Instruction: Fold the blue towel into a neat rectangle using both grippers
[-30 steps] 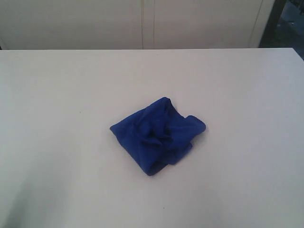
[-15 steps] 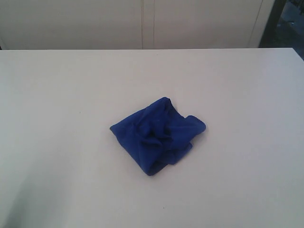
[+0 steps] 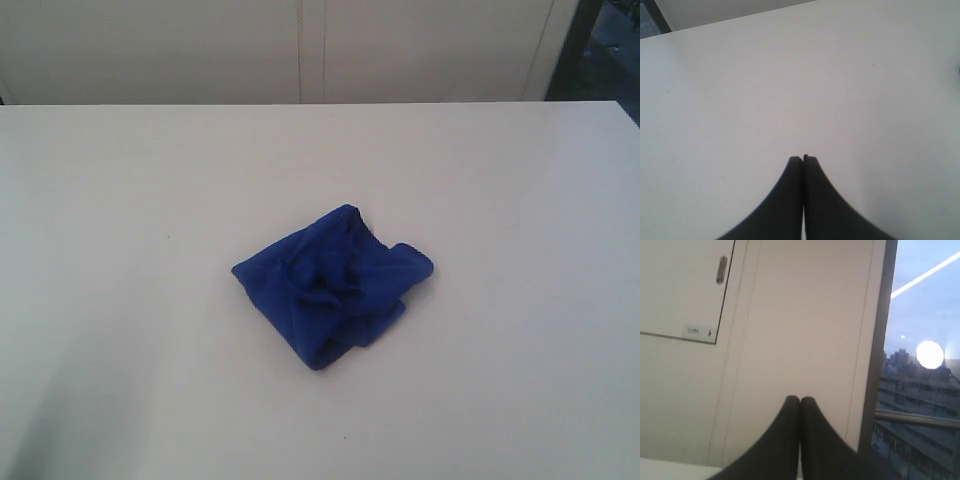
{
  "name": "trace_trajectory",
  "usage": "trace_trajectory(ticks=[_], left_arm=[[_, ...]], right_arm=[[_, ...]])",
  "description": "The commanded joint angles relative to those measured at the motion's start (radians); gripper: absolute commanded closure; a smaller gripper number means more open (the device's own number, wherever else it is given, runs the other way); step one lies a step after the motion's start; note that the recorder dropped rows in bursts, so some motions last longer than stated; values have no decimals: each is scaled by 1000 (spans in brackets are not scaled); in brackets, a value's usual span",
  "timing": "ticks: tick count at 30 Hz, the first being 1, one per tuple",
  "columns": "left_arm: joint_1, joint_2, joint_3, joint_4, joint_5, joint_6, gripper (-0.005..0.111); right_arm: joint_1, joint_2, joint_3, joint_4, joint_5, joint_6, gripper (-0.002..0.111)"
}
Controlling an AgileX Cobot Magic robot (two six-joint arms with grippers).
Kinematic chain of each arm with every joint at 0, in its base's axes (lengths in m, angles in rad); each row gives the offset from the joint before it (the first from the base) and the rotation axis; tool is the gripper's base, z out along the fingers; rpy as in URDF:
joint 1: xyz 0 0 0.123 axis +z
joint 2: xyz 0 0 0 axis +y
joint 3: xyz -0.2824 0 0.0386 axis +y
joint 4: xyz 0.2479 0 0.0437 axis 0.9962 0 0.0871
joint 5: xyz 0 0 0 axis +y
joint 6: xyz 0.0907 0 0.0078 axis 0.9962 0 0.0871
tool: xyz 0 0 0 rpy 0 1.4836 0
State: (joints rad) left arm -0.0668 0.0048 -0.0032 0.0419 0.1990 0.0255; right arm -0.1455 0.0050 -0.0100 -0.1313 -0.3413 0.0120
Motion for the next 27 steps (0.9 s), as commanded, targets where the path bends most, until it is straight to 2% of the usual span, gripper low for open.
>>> trace_trajectory(ticks=[1, 8, 13, 19, 23, 27], left_arm=[[-6, -5, 3, -10, -5, 0, 107], [-6, -5, 3, -10, -5, 0, 107], [-6, -5, 3, -10, -5, 0, 107], [-6, -5, 3, -10, -5, 0, 107], [-6, -5, 3, -10, -5, 0, 107], [-6, -5, 3, -10, -5, 0, 107]], right_arm=[[5, 18, -95, 7, 166, -12, 108], [5, 295, -379, 7, 395, 76, 108], [5, 542, -515, 7, 407, 197, 108], [5, 741, -559, 7, 400, 202, 108], [42, 882, -564, 7, 404, 231, 108], [109, 1004, -647, 7, 566, 227, 108]])
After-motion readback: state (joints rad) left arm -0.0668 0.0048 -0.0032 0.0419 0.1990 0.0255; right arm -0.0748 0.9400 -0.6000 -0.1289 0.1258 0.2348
